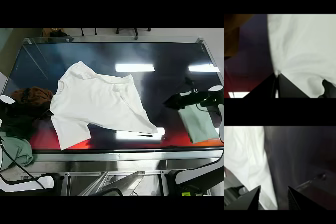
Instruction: Fold the shirts.
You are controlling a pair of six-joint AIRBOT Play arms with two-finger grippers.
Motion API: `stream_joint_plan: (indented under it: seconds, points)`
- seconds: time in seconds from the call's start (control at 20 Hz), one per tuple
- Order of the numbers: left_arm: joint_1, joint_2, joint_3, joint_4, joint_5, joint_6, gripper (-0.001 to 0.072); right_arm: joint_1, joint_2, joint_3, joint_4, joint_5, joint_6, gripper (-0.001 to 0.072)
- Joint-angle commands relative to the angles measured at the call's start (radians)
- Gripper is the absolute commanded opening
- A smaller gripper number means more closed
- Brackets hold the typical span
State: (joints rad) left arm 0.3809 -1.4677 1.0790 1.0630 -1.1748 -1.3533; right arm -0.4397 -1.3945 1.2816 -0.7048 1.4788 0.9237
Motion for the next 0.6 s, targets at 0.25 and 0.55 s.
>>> stream_joint_plan:
  seconds: [0.25,0.55]
  points:
    - [0.019,0.000,0.006,0.009,-0.029,0.019,0.0018,0.009,0.197,-0.498,-0.048,-0.137,-0.087,0.0579]
    - [0.019,0.000,0.006,0.008,-0.036,0.018,0.0018,0.117,0.198,-0.579,-0.031,-0.226,-0.115,0.0573]
